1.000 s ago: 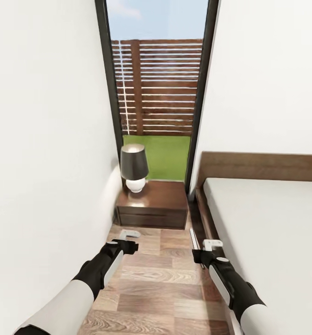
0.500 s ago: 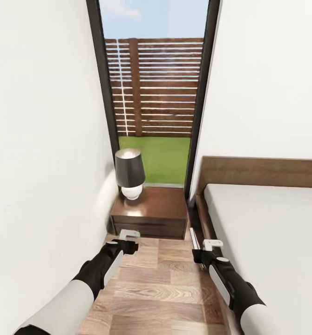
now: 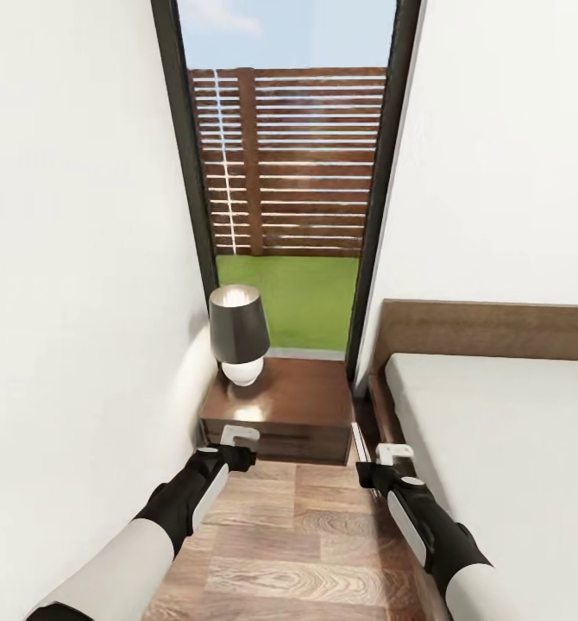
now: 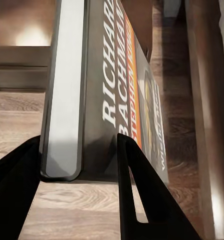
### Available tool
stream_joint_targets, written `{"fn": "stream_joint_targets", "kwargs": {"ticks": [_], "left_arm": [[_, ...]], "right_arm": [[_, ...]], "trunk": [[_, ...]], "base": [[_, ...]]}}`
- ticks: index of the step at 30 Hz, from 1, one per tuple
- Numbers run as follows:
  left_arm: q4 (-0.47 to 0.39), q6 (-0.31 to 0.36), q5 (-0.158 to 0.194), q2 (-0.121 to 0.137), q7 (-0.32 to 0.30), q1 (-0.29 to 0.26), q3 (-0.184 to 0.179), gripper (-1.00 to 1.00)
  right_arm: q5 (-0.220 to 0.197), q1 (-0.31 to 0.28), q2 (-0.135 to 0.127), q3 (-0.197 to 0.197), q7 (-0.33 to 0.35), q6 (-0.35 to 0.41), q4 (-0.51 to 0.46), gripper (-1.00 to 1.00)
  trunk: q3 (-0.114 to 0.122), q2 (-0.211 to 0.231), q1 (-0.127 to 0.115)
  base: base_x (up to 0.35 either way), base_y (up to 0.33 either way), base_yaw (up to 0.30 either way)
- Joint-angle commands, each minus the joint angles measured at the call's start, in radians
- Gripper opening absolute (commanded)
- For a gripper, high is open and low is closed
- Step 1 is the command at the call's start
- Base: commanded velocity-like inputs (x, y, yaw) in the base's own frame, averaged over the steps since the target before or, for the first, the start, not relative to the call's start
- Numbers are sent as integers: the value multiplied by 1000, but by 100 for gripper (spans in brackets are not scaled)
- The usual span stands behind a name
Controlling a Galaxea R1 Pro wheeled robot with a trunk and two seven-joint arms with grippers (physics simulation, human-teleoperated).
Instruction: In the bedroom, move the book from the bed onto either nightstand, and place the two sandals side by side next to the bed.
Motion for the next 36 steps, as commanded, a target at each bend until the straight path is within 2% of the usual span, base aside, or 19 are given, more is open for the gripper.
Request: {"fn": "stream_joint_targets", "kwargs": {"ticks": [1, 9, 14, 15, 17, 18, 21, 22, 24, 25, 26, 27, 28, 29, 33, 34, 36], "left_arm": [[-1, 4, 11, 1, 9, -1, -5, 100], [-1, 2, 10, 1, 8, 1, -5, 100], [-1, 3, 11, 1, 4, 1, -5, 100], [-1, 3, 12, 1, 4, 1, -5, 100], [-1, 3, 12, 1, 3, 1, -5, 100], [-1, 3, 12, 1, 3, 2, -5, 100], [-1, 3, 13, 0, 2, 3, -6, 100], [0, 2, 13, 0, 1, 4, -8, 100], [2, 2, 13, -1, 0, 5, -15, 100], [5, 2, 12, -1, 0, 6, -31, 100], [6, 2, 12, -2, -1, 6, -41, 100], [7, 2, 13, -2, -1, 7, -83, 100], [8, 2, 13, -2, -1, 7, -99, 100], [8, 2, 13, -2, -2, 7, -130, 100], [9, 3, 15, -4, -1, 7, -190, 100], [9, 3, 16, -6, -1, 7, -216, 100], [9, 3, 17, -8, -1, 7, -245, 100]], "right_arm": [[-10, -1, -1, 3, -5, 4, -2, -100], [-6, -1, -1, 8, -16, 2, -11, -100], [36, -1, 1, 21, -112, 8, -39, -100], [73, -1, 3, 33, -169, 15, -49, -100], [125, -1, 5, 51, -231, 28, -56, -100], [186, -2, 9, 70, -289, 51, -63, -100], [278, -3, 18, 92, -359, 100, -69, -100], [334, -4, 27, 102, -393, 131, -71, -100], [383, -4, 39, 110, -417, 159, -74, -100], [431, -6, 53, 123, -437, 180, -75, -100], [457, -7, 61, 135, -447, 190, -76, -100], [546, -9, 85, 189, -479, 220, -77, -100], [578, -9, 91, 211, -489, 231, -77, -100], [636, -10, 100, 253, -503, 249, -78, -100], [715, -11, 110, 306, -516, 269, -80, -100], [737, -11, 113, 320, -515, 273, -85, -100], [757, -12, 115, 334, -496, 276, -98, -100]], "trunk": [[-1, -1, 1], [-1, -1, 1], [-1, -1, 1], [-1, -1, 1], [-1, -1, 1], [-1, -1, 1], [-1, -1, 1], [-1, -1, 1], [-1, -1, 1], [-1, -1, 1], [-1, -1, 1], [-1, -1, 1], [-1, -1, 1], [-1, -1, 1], [-1, -1, 1], [-1, -1, 1], [-1, -1, 1]], "base": [[339, 85, 0], [299, 39, 0], [99, 6, 0], [38, 2, 0], [28, 2, 0], [16, 1, 0], [10, 1, 0], [5, 0, 0], [4, 0, 0], [2, 0, 0], [2, 0, 0], [0, 0, 0], [0, 0, 0], [0, 0, 0], [0, 0, 0], [0, 0, 0], [0, 0, 0]]}}
